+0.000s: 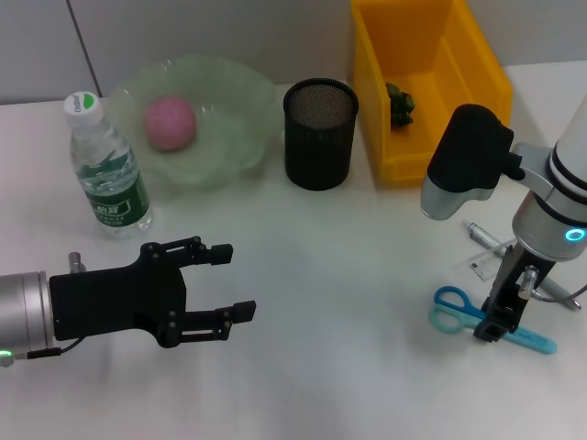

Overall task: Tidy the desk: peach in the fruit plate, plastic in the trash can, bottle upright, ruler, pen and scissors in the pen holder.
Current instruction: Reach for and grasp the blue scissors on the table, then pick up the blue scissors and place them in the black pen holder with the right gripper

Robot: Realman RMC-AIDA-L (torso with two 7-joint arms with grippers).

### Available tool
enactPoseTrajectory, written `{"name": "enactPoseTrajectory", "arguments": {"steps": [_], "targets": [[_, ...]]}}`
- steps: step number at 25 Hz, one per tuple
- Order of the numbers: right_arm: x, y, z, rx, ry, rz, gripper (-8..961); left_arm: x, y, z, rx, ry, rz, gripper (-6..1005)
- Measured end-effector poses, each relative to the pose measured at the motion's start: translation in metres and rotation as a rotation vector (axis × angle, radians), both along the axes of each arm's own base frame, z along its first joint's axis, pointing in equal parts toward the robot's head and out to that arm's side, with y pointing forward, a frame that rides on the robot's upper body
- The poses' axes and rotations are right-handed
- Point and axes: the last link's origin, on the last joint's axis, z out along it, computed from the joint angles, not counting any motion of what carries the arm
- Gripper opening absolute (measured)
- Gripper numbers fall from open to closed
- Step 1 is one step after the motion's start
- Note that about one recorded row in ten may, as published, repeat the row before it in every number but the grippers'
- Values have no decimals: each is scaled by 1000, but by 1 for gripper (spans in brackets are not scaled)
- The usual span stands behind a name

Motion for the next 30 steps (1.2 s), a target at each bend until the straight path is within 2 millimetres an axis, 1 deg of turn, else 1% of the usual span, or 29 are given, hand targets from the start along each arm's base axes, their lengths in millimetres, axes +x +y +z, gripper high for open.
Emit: {"name": "enactPoseTrajectory", "arguments": {"steps": [8, 14, 19, 21, 24, 25, 27, 30], "targets": [[-1, 1, -1, 1, 1, 2, 326, 0, 0, 0, 0, 0, 0, 800], [-1, 1, 0, -1, -2, 4, 306, 0, 0, 1, 3, -2, 1, 799], [-2, 2, 1, -2, -7, 4, 242, 0, 1, 1, 9, -4, 3, 799], [-6, 4, 4, 12, 18, 4, 216, 0, 1, 1, 9, -4, 3, 799], [-12, 5, 9, 24, 56, -2, 216, 0, 1, 1, 9, -4, 3, 799], [-17, 7, 17, 40, 102, -5, 217, 0, 1, 1, 9, -4, 3, 800], [-20, 7, 20, 44, 122, -7, 217, 0, 1, 1, 9, -4, 3, 800], [-22, 11, 33, 77, 203, -16, 217, 0, 1, 1, 10, -4, 4, 800]]}}
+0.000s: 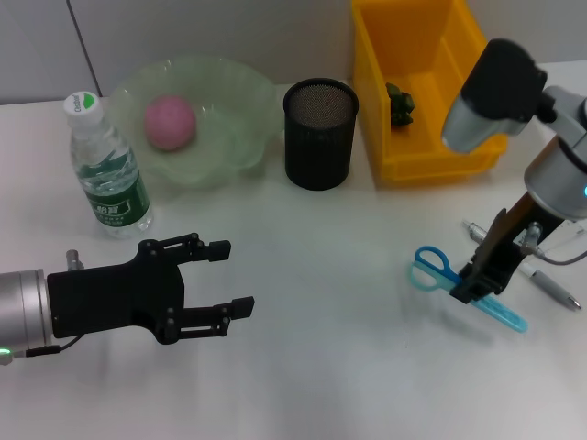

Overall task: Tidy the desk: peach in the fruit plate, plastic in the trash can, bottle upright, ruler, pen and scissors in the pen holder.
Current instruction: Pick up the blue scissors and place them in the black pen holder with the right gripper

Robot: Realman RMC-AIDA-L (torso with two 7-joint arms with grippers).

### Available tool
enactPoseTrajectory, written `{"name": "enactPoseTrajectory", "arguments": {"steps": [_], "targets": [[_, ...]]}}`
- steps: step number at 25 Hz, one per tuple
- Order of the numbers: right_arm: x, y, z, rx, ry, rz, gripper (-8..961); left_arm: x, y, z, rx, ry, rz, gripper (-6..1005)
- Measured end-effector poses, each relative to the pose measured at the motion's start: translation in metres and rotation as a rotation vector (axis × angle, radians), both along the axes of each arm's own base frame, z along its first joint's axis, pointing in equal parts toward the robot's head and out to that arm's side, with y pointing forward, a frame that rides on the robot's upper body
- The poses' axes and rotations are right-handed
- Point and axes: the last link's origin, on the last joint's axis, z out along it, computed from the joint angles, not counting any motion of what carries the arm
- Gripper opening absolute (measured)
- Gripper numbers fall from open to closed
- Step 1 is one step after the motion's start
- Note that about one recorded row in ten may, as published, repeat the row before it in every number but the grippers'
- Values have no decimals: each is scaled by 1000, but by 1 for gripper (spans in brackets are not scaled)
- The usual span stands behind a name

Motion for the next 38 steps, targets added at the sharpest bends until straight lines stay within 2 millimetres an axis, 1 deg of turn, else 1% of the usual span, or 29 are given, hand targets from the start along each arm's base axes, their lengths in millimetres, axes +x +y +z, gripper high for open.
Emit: {"name": "enactPoseTrajectory", "arguments": {"steps": [1, 2, 3, 4, 5, 6, 7, 8, 9, 10, 11, 15, 16, 17, 19, 20, 21, 24, 25, 28, 30, 31, 32, 33, 35, 36, 37, 38], "targets": [[0, 0, 0, 0, 0, 0, 217, 0, 0, 0, 0, 0, 0, 800], [0, 1, 6, 16, 60, -5, 217, 0, 0, 0, 0, 0, 0, 800], [0, 1, 6, 16, 60, -5, 217, 0, 0, 0, 0, 0, 0, 799], [0, 2, 9, 25, 99, -3, 217, 0, 0, 0, 0, 0, 1, 799], [0, 3, 17, 48, 186, 0, 217, 0, 0, 0, 1, -1, 1, 799], [0, 3, 17, 48, 186, 0, 217, 0, 0, 0, 0, -1, 1, 799], [1, 4, 24, 75, 270, 10, 217, 0, 0, 0, 1, -2, 1, 799], [2, 4, 28, 91, 314, 15, 217, 0, 0, 0, 1, -2, 1, 799], [2, 4, 28, 91, 314, 15, 216, 0, 0, 0, 1, -2, 0, 799], [4, 4, 35, 123, 399, 36, 216, 1, 0, 0, 0, -3, -1, 799], [4, 4, 35, 123, 399, 36, 216, 1, 0, 0, 0, -3, -1, 799], [9, 4, 46, 202, 578, 126, 216, 2, 1, 0, 0, -4, -5, 800], [9, 4, 46, 202, 578, 126, 216, 3, 2, 0, 0, -4, -7, 800], [11, 6, 48, 241, 628, 162, 216, 3, 2, 0, 0, -4, -8, 800], [13, 6, 48, 257, 650, 179, 216, 3, 2, 0, 0, -4, -9, 800], [14, 8, 48, 297, 705, 217, 216, 4, 2, 0, 0, -4, -9, 800], [14, 8, 48, 297, 705, 217, 216, 4, 2, 0, 0, -4, -9, 800], [15, 10, 49, 363, 804, 277, 217, 4, 2, 0, -1, -5, -10, 799], [14, 12, 51, 403, 866, 316, 217, 4, 2, 0, -2, -6, -11, 799], [13, 14, 52, 441, 913, 343, 217, 4, 2, 0, -3, -6, -11, 799], [14, 21, 51, 507, 950, 362, 217, 3, 0, -1, -1, -5, -16, 799], [14, 21, 51, 507, 950, 362, 216, 3, 0, -1, -1, -5, -16, 799], [14, 28, 47, 548, 956, 367, 216, 3, 0, -2, 4, -4, -21, 799], [14, 28, 47, 548, 956, 367, 216, 3, 0, -2, 4, -4, -21, 800], [10, 39, 40, 599, 970, 381, 216, 2, -1, -4, 4, -4, -24, 800], [10, 39, 40, 599, 970, 381, 216, 2, -1, -4, 4, -4, -24, 800], [7, 46, 37, 624, 975, 386, 216, 2, -2, -5, 3, -5, -26, 800], [7, 46, 37, 624, 975, 386, 216, 2, -2, -5, 4, -5, -29, 800]]}}
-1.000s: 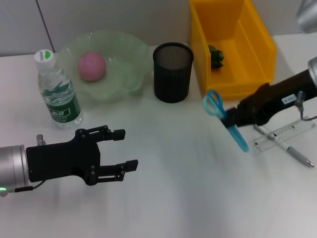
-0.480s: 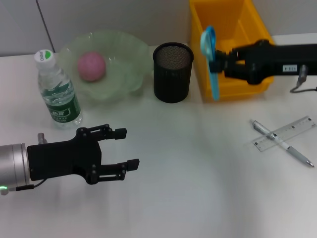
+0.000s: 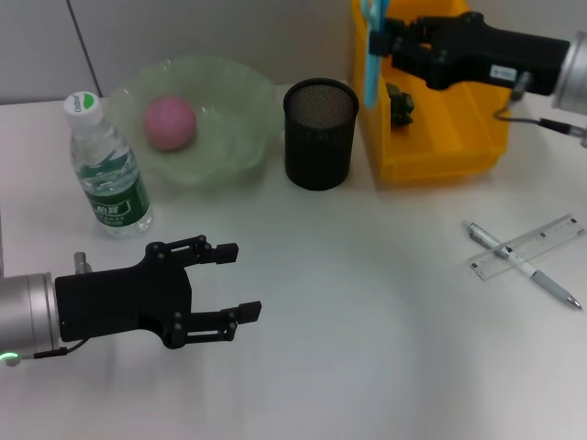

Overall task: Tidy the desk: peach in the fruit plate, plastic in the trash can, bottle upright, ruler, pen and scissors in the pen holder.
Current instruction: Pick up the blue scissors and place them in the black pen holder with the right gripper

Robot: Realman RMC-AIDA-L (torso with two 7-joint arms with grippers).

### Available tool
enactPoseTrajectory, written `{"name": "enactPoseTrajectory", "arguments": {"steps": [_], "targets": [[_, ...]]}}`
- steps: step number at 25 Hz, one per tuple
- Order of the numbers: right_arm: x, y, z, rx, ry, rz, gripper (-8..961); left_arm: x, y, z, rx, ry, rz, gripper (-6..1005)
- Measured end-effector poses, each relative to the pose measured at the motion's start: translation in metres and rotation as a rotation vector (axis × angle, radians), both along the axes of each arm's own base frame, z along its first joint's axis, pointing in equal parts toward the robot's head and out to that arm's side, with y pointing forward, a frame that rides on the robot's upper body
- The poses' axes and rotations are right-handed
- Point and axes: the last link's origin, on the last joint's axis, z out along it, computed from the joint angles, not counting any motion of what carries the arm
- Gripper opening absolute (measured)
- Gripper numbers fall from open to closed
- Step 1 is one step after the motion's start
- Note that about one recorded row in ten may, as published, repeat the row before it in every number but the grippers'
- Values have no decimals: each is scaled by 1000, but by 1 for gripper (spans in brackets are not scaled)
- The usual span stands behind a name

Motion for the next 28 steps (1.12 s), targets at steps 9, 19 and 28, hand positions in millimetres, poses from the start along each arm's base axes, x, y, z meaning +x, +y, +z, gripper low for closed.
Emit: {"name": "enactPoseTrajectory", "arguments": {"steps": [9, 19, 28], "targets": [[-6, 33, -21, 97, 3, -95, 217, -3, -6, -6, 12, -10, -21, 799], [-8, 48, -54, 124, -24, -166, 216, -5, -9, -8, 18, -12, -29, 800], [-2, 44, -70, 121, -23, -185, 217, -5, -10, -9, 18, -20, -25, 799]]}}
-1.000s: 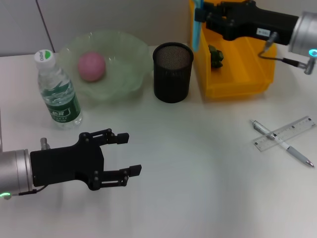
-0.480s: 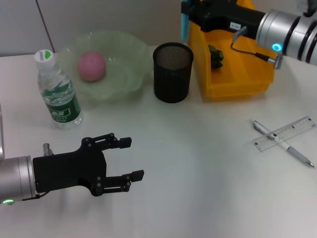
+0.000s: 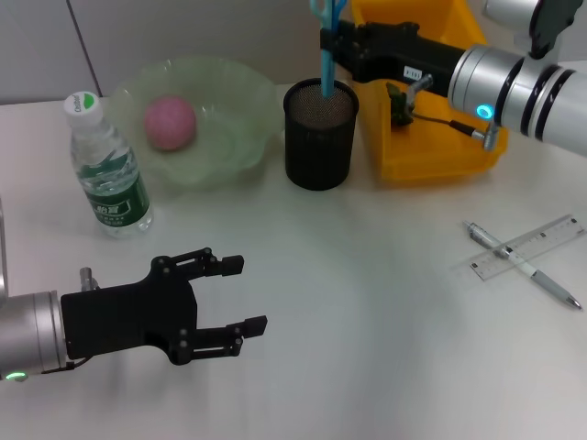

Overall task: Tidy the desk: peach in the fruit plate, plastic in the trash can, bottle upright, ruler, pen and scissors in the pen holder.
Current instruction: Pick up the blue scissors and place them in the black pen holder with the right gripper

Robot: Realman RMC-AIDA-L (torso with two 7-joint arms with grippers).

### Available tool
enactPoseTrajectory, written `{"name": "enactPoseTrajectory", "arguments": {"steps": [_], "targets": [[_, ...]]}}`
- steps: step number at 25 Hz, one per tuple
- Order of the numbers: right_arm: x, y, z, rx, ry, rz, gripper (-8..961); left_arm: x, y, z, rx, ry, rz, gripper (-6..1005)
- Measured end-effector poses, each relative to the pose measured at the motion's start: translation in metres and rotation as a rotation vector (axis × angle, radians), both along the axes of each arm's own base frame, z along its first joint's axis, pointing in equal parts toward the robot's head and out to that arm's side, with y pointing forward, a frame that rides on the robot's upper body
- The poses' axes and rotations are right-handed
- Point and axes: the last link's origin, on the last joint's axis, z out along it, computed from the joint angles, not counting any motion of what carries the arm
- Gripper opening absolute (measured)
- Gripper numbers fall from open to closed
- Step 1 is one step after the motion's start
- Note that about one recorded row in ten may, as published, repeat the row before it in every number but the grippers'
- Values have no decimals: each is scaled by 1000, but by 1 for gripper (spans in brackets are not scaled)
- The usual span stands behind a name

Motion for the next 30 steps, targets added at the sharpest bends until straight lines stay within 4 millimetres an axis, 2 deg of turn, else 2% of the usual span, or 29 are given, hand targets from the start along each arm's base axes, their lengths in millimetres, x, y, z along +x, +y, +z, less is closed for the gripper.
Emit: {"name": "enactPoseTrajectory", "arguments": {"steps": [9, 30], "targets": [[5, -1, -7, 9, 8, -33, 216, 0, 0, 1, 3, -2, 0, 800], [2, -2, -13, -12, -16, -24, 217, -1, 1, 3, 6, 2, 1, 800]]}}
